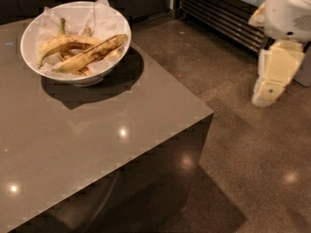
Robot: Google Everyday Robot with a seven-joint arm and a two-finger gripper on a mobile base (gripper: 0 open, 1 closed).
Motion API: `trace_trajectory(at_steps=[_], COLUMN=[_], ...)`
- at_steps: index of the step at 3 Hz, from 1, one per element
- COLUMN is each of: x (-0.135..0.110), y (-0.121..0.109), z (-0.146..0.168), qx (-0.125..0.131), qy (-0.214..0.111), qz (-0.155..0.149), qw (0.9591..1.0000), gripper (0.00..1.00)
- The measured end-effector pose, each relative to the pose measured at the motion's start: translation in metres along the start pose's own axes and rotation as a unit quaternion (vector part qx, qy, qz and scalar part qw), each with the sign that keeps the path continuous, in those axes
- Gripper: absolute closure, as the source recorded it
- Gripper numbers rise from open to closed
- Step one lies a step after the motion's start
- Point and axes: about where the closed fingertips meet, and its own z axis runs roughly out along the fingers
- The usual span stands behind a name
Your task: Pick banana from white bowl
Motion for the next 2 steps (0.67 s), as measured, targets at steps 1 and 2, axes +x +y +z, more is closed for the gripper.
trace_trajectory(at_steps=[1,2], x=[-0.0288,-0.0344], y=[-0.0212,-0.0247], z=[-0.0001,-0.0026], qx=[0.004,0.014], qy=[0.008,0.001], qz=[-0.039,-0.041], qw=[0.9992,0.999], gripper=[0.0,0.0])
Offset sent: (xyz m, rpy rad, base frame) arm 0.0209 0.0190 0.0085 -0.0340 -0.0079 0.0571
